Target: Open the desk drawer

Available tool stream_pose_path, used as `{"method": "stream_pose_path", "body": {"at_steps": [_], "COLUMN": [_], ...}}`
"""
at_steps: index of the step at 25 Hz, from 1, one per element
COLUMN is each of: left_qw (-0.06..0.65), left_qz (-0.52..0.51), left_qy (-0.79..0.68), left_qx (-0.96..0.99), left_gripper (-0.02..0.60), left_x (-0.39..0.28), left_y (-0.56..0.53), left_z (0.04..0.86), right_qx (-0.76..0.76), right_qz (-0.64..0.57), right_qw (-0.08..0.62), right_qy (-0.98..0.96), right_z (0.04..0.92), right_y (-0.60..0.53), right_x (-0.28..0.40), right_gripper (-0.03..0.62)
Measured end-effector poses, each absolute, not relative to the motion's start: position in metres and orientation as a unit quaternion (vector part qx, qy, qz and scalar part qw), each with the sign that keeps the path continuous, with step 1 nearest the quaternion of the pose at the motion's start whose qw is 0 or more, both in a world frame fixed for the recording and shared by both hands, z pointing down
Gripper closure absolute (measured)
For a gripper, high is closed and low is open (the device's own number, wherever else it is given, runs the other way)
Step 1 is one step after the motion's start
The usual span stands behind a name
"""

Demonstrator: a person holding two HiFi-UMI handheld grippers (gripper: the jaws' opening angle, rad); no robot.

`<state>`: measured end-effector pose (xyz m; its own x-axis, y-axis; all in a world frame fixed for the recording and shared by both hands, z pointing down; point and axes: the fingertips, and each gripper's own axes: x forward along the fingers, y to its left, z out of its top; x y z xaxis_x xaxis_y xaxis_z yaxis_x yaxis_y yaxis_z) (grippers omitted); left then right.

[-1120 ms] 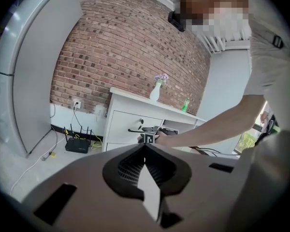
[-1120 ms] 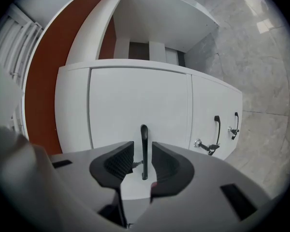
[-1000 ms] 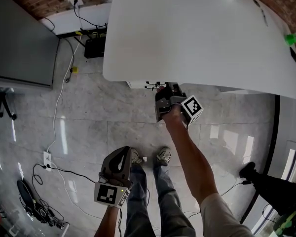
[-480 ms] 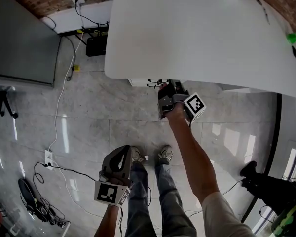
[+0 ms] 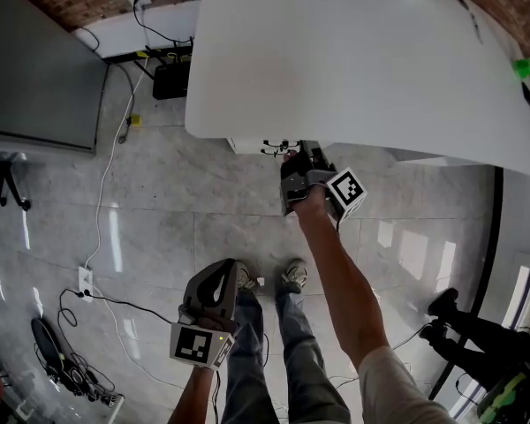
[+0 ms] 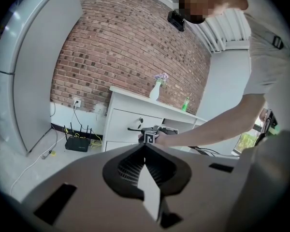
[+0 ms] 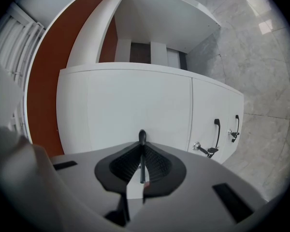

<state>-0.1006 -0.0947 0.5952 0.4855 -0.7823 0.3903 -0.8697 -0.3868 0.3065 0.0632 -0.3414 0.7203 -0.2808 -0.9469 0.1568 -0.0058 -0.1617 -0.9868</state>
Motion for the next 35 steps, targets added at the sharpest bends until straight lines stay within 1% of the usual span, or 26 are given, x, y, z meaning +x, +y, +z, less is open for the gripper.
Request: {"method": "stream_pose_path", "body": {"at_steps": [35], "left_qw": [0.231], "left_qz": [0.082], "left_qy": [-0.491], "left_qx": [0.836], "left_gripper": [0.569], "left_x": [-0.082], "left_y": [-0.06], "left_z": [0.584], "right_qx": [-0.455], "right_qz": [-0.617], "right_qw": [0.374], "right_qy": [0.522], "right_z": [0.723], "right_y": [-0.217], "right_x": [0.069], "right_gripper": [0.559]}}
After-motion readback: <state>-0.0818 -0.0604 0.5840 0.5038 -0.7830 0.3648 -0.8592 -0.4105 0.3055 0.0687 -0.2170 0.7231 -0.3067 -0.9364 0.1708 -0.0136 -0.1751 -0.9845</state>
